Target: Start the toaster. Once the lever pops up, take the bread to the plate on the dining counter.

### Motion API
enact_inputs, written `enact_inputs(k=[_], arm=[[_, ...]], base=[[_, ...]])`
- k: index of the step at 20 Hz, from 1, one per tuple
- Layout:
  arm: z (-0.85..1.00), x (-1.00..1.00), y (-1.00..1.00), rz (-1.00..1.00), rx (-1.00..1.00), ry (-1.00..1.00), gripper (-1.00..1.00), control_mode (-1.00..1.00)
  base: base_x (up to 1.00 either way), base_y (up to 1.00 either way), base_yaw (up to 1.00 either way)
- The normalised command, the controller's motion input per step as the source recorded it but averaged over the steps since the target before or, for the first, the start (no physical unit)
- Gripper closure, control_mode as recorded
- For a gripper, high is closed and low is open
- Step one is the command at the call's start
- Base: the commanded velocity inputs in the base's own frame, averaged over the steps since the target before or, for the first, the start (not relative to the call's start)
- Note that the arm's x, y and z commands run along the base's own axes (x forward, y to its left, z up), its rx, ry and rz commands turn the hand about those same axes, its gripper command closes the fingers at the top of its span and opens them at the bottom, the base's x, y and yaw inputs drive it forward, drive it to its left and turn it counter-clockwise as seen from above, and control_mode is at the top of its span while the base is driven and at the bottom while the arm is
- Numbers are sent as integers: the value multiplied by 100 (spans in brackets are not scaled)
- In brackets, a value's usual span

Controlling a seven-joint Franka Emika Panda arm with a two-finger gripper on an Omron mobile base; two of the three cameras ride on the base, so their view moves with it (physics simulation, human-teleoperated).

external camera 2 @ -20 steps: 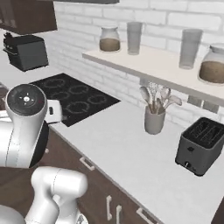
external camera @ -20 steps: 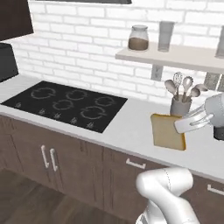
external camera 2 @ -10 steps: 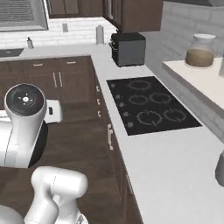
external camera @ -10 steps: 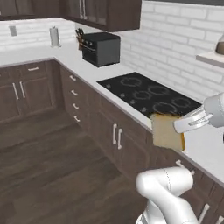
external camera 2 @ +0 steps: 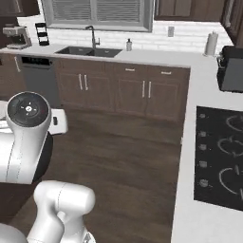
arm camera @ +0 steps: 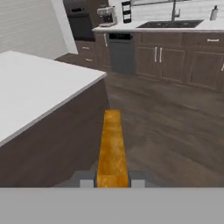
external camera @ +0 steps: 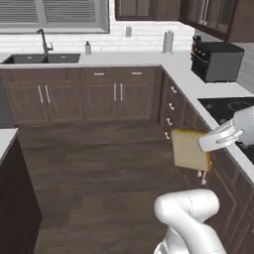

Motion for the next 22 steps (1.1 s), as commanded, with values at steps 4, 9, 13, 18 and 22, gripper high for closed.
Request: enact_inputs(k=[4, 9, 13, 18, 22], arm=[[0, 0, 0, 0, 0, 0, 100, 100], [0, 0, 0, 0, 0, 0, 100, 100], [0, 0, 0, 0, 0, 0, 100, 100], [0, 0, 0, 0, 0, 0, 100, 100], [0, 0, 0, 0, 0, 0, 100, 100]], base=[[80, 2, 70], [88, 0, 69], [89, 0, 65], [92, 0, 62], [59, 26, 57]])
